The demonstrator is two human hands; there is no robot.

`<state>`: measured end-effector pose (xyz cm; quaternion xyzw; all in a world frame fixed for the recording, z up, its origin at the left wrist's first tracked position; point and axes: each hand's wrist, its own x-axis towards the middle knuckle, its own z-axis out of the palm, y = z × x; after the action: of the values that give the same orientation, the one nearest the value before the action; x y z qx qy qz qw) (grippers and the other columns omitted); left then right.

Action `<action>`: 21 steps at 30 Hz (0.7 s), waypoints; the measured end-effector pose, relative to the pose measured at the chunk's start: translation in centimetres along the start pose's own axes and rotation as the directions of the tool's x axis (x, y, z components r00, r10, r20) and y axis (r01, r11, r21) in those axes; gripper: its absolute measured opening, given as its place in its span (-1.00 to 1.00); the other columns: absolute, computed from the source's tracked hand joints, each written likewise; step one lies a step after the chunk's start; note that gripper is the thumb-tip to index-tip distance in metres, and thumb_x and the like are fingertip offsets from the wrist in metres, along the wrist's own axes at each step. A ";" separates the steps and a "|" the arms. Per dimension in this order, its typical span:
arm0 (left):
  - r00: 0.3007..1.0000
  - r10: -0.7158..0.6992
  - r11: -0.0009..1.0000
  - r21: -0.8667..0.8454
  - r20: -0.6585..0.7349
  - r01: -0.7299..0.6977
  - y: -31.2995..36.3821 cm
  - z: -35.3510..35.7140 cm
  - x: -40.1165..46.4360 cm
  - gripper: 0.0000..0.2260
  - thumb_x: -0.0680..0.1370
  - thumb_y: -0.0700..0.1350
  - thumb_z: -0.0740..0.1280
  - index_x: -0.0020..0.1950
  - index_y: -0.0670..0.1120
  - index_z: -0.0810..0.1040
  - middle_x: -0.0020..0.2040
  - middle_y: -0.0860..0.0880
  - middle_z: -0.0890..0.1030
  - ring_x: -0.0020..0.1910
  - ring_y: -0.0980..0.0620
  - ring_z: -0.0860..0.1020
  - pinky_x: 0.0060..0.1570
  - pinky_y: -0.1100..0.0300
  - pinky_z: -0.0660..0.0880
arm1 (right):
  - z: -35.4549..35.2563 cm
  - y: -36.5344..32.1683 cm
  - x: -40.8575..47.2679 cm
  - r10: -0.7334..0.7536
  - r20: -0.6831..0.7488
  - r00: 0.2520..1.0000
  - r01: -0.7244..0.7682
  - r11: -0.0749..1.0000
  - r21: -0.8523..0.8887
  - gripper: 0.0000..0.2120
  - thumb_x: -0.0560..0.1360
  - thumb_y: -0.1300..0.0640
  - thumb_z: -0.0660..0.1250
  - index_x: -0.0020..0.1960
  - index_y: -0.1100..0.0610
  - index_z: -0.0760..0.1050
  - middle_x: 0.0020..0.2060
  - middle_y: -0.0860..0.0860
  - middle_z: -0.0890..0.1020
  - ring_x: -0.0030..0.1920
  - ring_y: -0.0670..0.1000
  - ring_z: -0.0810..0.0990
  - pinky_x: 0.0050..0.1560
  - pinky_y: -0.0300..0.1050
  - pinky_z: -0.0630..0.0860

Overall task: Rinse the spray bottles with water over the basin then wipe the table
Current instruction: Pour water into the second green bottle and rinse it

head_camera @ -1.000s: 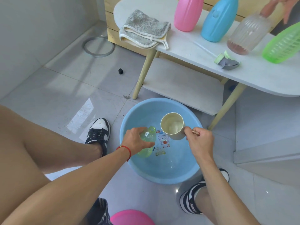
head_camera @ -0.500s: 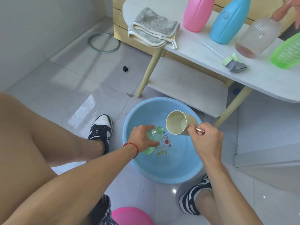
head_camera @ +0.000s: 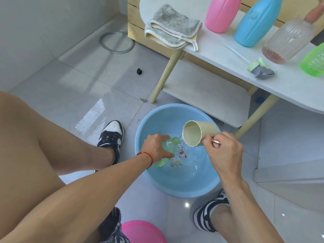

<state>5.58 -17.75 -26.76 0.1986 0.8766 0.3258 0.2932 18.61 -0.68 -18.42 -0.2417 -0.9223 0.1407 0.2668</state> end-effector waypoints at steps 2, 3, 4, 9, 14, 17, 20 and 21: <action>1.000 0.001 1.000 0.014 0.006 -0.001 0.1 0.0 0.0 -0.30 0.30 0.07 0.65 0.42 0.05 0.56 0.26 0.00 0.65 0.22 -0.07 0.58 0.19 0.09 0.54 | 0.0 0.1 0.1 -0.031 -0.019 0.999 0.031 0.999 -0.007 -0.47 0.42 0.30 0.50 -0.41 0.05 0.15 -0.48 -0.05 0.28 -0.38 0.09 0.31 -0.32 -0.13 0.17; 1.000 -0.001 1.000 0.017 0.007 0.001 0.1 0.0 -0.1 -0.30 0.30 0.07 0.65 0.42 0.05 0.56 0.26 0.00 0.65 0.22 -0.08 0.59 0.19 0.09 0.54 | 0.0 0.1 0.1 -0.046 -0.032 0.998 0.046 0.999 -0.009 -0.48 0.43 0.30 0.49 -0.40 0.05 0.16 -0.47 -0.05 0.29 -0.37 0.09 0.31 -0.31 -0.12 0.16; 1.000 -0.005 1.000 0.020 0.009 0.004 0.1 0.0 -0.1 -0.29 0.30 0.07 0.65 0.42 0.05 0.55 0.27 0.00 0.64 0.22 -0.08 0.59 0.19 0.09 0.55 | 0.1 0.1 0.1 -0.062 -0.048 0.997 0.061 0.998 -0.009 -0.50 0.44 0.28 0.47 -0.40 0.04 0.16 -0.47 -0.05 0.29 -0.36 0.08 0.32 -0.30 -0.14 0.14; 1.000 -0.012 1.000 0.017 0.022 0.012 0.0 0.0 -0.2 -0.29 0.29 0.07 0.66 0.42 0.03 0.56 0.27 0.00 0.64 0.21 -0.07 0.60 0.19 0.09 0.56 | 0.2 0.1 0.2 -0.133 -0.113 0.985 0.133 0.991 -0.009 -0.60 0.50 0.17 0.34 -0.38 0.03 0.19 -0.45 -0.06 0.33 -0.32 0.07 0.35 -0.25 -0.21 0.15; 1.000 -0.002 1.000 0.031 0.017 0.002 0.0 0.0 -0.2 -0.31 0.29 0.09 0.65 0.39 0.03 0.58 0.25 0.02 0.66 0.20 -0.06 0.60 0.18 0.09 0.55 | 0.3 0.4 0.2 -0.173 -0.129 0.976 0.169 0.985 -0.038 -0.61 0.49 0.22 0.38 -0.42 0.13 0.29 -0.46 0.03 0.42 -0.32 0.11 0.40 -0.21 -0.24 0.16; 1.000 -0.001 0.999 0.032 0.017 0.000 0.0 0.0 -0.2 -0.31 0.29 0.09 0.65 0.40 0.03 0.58 0.26 0.03 0.65 0.22 -0.05 0.59 0.19 0.09 0.55 | 0.1 0.3 0.3 -0.207 -0.146 0.967 0.201 0.978 -0.055 -0.62 0.50 0.24 0.38 -0.41 0.13 0.29 -0.46 0.04 0.42 -0.32 0.12 0.40 -0.19 -0.25 0.16; 1.000 0.000 0.999 0.037 0.025 0.000 0.0 0.0 -0.2 -0.30 0.28 0.09 0.65 0.40 0.03 0.58 0.27 0.04 0.65 0.23 -0.04 0.60 0.21 0.11 0.54 | 0.1 0.3 0.4 -0.232 -0.155 0.960 0.224 0.972 -0.063 -0.62 0.49 0.26 0.40 -0.41 0.14 0.30 -0.45 0.06 0.43 -0.31 0.15 0.42 -0.19 -0.23 0.20; 1.000 -0.002 0.999 0.037 0.027 0.001 0.0 0.1 -0.2 -0.30 0.28 0.10 0.65 0.40 0.03 0.58 0.27 0.04 0.66 0.23 -0.04 0.60 0.21 0.13 0.54 | 0.0 0.4 0.5 -0.238 -0.156 0.959 0.230 0.971 -0.069 -0.62 0.49 0.27 0.40 -0.41 0.15 0.31 -0.44 0.06 0.43 -0.31 0.16 0.42 -0.20 -0.21 0.23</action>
<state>5.77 -17.82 -26.73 0.2079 0.8785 0.3065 0.3016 18.38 -0.14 -18.40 -0.1480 -0.9227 0.0648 0.3500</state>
